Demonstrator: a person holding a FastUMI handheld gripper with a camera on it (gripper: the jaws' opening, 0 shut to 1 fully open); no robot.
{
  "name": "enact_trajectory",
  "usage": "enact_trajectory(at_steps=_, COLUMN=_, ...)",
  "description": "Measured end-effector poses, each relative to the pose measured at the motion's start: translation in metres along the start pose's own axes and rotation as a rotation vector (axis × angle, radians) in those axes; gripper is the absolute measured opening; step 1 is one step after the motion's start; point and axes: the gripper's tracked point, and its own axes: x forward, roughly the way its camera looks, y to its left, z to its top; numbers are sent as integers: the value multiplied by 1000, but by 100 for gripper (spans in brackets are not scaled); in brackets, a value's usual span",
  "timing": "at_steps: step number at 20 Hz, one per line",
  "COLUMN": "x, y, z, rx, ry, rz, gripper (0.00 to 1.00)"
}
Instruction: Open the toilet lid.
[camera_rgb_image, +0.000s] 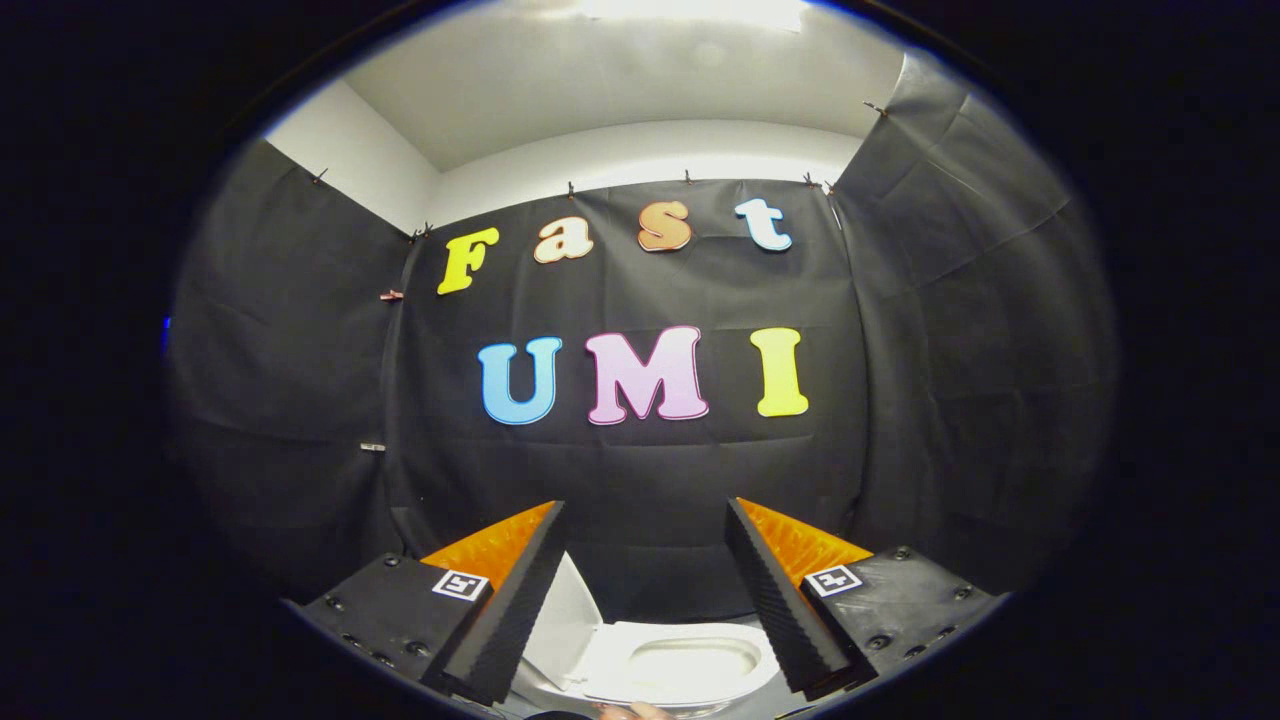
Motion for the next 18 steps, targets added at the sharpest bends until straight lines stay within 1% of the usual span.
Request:
enact_trajectory(at_steps=5, x=-2, y=-2, z=0, rx=-13, ry=-7, rz=-8, gripper=99)
enact_trajectory(at_steps=13, x=-5, y=-4, z=2, rx=10, ry=-3, rz=-30, gripper=99)
enact_trajectory(at_steps=16, x=-7, y=-2, z=4, rx=19, ry=-7, rz=-17, gripper=99)
enact_trajectory(at_steps=18, x=-8, y=-3, z=5, rx=20, ry=-10, rz=-24, gripper=98)
